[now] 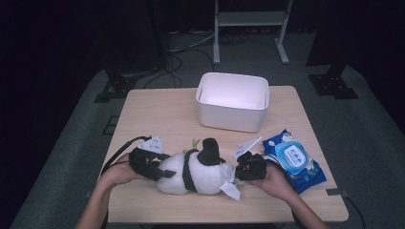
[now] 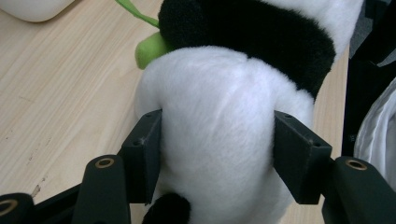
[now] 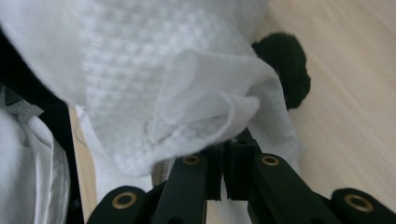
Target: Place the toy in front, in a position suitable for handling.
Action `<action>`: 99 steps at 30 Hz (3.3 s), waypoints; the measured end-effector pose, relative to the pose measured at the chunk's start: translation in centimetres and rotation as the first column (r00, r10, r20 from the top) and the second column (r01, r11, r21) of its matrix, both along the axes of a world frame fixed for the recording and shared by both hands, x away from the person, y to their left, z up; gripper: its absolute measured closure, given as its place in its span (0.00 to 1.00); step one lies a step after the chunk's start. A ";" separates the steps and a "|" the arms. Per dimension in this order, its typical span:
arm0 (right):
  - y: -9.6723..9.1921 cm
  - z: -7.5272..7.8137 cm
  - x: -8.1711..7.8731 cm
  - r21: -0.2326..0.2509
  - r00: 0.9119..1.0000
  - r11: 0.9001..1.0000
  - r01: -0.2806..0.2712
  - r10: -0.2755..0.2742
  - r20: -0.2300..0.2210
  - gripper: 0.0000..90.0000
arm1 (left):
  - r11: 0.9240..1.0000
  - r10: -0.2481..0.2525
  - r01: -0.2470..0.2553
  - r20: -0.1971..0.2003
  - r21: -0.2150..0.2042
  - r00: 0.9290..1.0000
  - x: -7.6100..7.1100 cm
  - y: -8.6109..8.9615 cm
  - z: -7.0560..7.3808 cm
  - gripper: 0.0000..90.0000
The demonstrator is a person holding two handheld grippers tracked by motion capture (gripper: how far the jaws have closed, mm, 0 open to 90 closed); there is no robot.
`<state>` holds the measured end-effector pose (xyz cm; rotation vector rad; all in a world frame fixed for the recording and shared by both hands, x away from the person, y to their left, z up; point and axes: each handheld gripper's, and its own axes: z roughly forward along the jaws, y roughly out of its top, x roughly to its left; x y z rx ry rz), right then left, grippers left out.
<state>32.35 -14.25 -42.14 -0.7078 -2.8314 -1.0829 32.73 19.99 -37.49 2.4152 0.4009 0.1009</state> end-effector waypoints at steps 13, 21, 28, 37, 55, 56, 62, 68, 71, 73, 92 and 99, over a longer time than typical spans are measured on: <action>0.2 5.0 -0.7 0.053 0.995 0.998 -0.022 0.016 0.102 0.96 | 1.000 0.005 -0.005 -0.004 -0.007 1.000 0.2 -0.2 -0.1 0.43; -0.4 2.9 -0.6 0.037 0.999 0.999 -0.008 0.006 0.048 0.96 | 1.000 0.002 -0.002 -0.011 -0.015 1.000 0.5 -0.8 -0.1 0.43; -1.5 0.8 -0.7 -0.008 1.000 1.000 0.005 -0.005 0.002 0.96 | 1.000 0.005 -0.005 -0.011 -0.018 1.000 0.6 -0.8 -0.1 0.42; -6.3 2.3 -0.8 0.012 0.993 0.993 0.115 -0.116 0.039 0.96 | 1.000 -0.002 0.002 -0.010 -0.019 1.000 0.7 -0.9 0.0 0.42; -16.9 3.3 0.5 -0.024 0.904 0.905 0.425 -0.423 0.057 0.95 | 1.000 -0.012 0.012 -0.013 -0.002 1.000 0.9 -1.4 0.2 0.42; -17.3 3.0 0.6 -0.039 0.899 0.899 0.435 -0.433 0.059 0.94 | 1.000 -0.011 0.011 -0.014 -0.001 1.000 0.9 -1.4 0.2 0.42; -18.5 2.6 1.0 -0.018 0.878 0.878 0.478 -0.477 0.040 0.86 | 1.000 -0.016 0.016 -0.013 0.009 1.000 1.1 -1.6 0.4 0.41; -18.8 3.3 1.0 -0.007 0.873 0.873 0.487 -0.486 0.046 0.77 | 1.000 -0.016 0.017 -0.016 0.012 1.000 1.1 -1.7 0.4 0.41; -19.0 3.4 0.9 -0.010 0.874 0.875 0.484 -0.483 0.044 0.75 | 1.000 -0.018 0.018 -0.016 0.016 1.000 1.1 -1.8 0.5 0.41; -19.1 3.4 0.9 -0.009 0.875 0.876 0.483 -0.482 0.044 0.74 | 1.000 -0.018 0.018 -0.016 0.017 1.000 1.1 -1.8 0.5 0.41; -19.5 4.8 -0.8 0.025 0.888 0.890 0.456 -0.456 0.049 0.73 | 0.999 -0.025 0.025 -0.017 0.025 1.000 1.4 -2.1 0.6 0.41; -17.8 5.6 -1.1 0.038 0.913 0.915 0.402 -0.404 0.056 0.74 | 0.999 -0.023 0.023 -0.018 0.023 1.000 1.5 -2.1 0.6 0.41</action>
